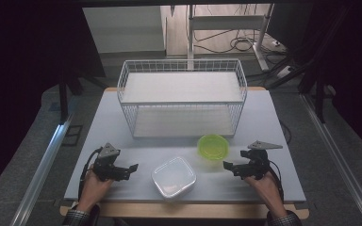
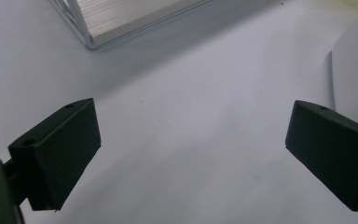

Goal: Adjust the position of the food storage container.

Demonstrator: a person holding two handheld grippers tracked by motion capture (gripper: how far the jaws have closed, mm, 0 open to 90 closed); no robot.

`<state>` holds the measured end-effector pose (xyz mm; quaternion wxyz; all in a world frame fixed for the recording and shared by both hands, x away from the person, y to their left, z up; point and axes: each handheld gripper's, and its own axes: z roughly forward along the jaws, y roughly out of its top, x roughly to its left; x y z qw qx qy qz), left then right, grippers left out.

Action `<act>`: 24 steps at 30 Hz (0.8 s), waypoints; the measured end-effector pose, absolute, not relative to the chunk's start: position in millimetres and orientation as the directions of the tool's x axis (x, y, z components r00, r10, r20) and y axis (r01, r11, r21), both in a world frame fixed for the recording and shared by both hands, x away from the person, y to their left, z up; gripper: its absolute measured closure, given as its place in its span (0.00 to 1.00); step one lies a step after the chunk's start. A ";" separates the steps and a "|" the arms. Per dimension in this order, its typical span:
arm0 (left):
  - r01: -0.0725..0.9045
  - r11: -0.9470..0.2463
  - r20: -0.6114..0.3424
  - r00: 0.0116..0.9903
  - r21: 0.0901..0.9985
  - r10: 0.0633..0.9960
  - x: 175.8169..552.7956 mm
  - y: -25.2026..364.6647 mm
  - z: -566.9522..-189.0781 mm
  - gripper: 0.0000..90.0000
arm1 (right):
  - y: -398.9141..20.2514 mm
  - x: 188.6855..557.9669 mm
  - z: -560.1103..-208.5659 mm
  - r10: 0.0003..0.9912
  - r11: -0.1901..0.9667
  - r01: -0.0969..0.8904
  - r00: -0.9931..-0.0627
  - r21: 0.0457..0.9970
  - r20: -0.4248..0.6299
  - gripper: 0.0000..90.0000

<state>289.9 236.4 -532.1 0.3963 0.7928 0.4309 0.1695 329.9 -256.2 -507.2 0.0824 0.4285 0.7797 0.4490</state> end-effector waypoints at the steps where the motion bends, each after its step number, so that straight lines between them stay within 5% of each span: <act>1: 0.539 -0.324 -0.061 0.577 0.777 0.814 289.8 235.6 -532.3 0.03 | -257.0 330.3 -507.0 0.745 0.237 0.593 -0.619 0.769 0.248 0.01; 6: 0.507 -0.332 -0.043 0.594 0.796 0.804 288.2 233.3 -530.9 0.03 | -259.7 331.3 -503.9 0.742 0.232 0.604 -0.617 0.763 0.263 0.03; 24: 0.497 -0.351 -0.051 0.630 0.794 0.775 289.0 227.5 -533.8 0.03 | -253.7 328.7 -489.9 0.763 0.301 0.550 -0.629 0.779 0.150 0.36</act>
